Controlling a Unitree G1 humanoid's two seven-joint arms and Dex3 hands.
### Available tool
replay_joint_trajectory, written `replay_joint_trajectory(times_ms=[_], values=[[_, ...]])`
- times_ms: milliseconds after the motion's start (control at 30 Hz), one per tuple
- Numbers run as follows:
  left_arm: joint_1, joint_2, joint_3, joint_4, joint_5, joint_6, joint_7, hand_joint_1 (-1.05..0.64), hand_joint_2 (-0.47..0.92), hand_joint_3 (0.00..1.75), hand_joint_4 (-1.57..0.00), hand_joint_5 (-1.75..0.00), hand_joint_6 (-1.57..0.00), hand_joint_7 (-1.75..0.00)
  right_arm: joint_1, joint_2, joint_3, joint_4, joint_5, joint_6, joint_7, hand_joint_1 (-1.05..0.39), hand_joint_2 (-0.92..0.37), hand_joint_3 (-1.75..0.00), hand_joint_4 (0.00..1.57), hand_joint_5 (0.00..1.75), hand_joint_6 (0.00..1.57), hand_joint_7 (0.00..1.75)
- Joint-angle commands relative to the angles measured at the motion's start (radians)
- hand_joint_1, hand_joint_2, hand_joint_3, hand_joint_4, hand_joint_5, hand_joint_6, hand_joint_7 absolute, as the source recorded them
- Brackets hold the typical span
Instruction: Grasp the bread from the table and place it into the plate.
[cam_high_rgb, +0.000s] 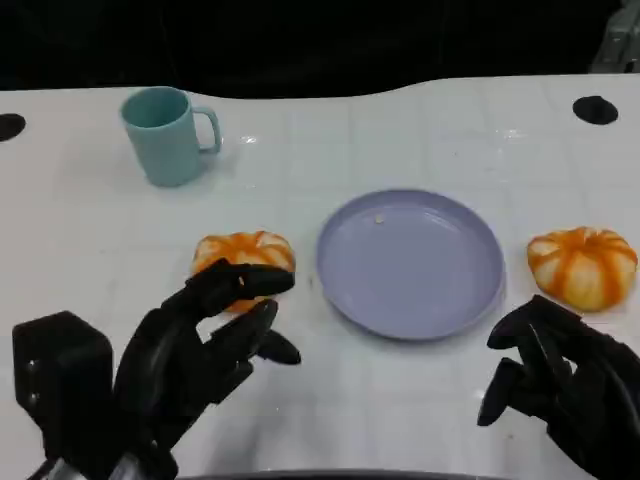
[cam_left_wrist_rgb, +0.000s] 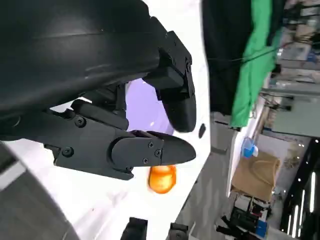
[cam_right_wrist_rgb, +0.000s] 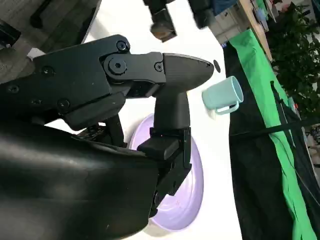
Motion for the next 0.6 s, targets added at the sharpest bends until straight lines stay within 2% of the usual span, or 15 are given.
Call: replay_joint_trajectory(times_ms=[33,100,133,167,233,400,467,600], values=[[-0.021,0.062,-0.043,0.031,0.153,-0.156,-0.005,-0.56,0.92,0.11,-0.33,-1.09,-0.35,-0.52,-0.003,-0.004,-0.010,-0.004,0.009,0.011,-0.011,-0.44,-0.92,-0.43,0.63,1.75,0.48,1.63],[-0.021,0.060,-0.044,0.041,0.161,-0.174,-0.006,-0.57,0.92,0.11,-0.32,-1.07,-0.35,-0.49,-0.003,-0.004,-0.010,-0.004,0.009,0.011,-0.012,-0.44,-0.92,-0.43,0.63,1.75,0.48,1.63],[-0.033,0.099,-0.058,0.019,0.226,-0.182,-0.001,-0.56,0.92,0.09,-0.27,-1.02,-0.34,-0.46,-0.005,-0.006,-0.011,0.000,0.011,0.008,-0.008,-0.44,-0.92,-0.43,0.63,1.75,0.48,1.63],[-0.042,0.128,-0.068,0.002,0.277,-0.188,0.002,-0.54,0.92,0.06,-0.20,-0.89,-0.34,-0.33,-0.006,-0.008,-0.011,0.003,0.012,0.006,-0.004,-0.44,-0.92,-0.43,0.63,1.75,0.48,1.63],[-0.067,0.182,-0.082,-0.014,0.382,-0.215,0.010,-0.52,0.91,0.03,-0.10,-0.74,-0.35,-0.17,-0.007,-0.008,-0.012,0.008,0.012,0.002,-0.001,-0.44,-0.92,-0.43,0.63,1.75,0.48,1.63],[-0.135,0.288,-0.098,0.003,0.593,-0.295,0.035,-0.46,0.85,0.00,0.00,-0.67,-0.33,-0.08,-0.006,-0.008,-0.013,0.010,0.010,-0.001,0.000,-0.44,-0.92,-0.43,0.63,1.75,0.48,1.63],[-0.159,0.322,-0.103,-0.002,0.662,-0.288,0.030,-0.47,0.83,0.00,0.00,-0.52,-0.32,-0.06,-0.008,-0.005,-0.014,0.012,0.010,-0.001,-0.001,-0.44,-0.92,-0.42,0.63,1.75,0.49,1.62],[-0.218,0.390,-0.134,0.007,0.811,-0.290,0.019,-0.45,0.82,0.00,0.00,-0.39,-0.29,-0.03,-0.012,-0.009,-0.015,0.017,0.007,-0.002,0.001,-0.44,-0.92,-0.42,0.63,1.75,0.49,1.62]])
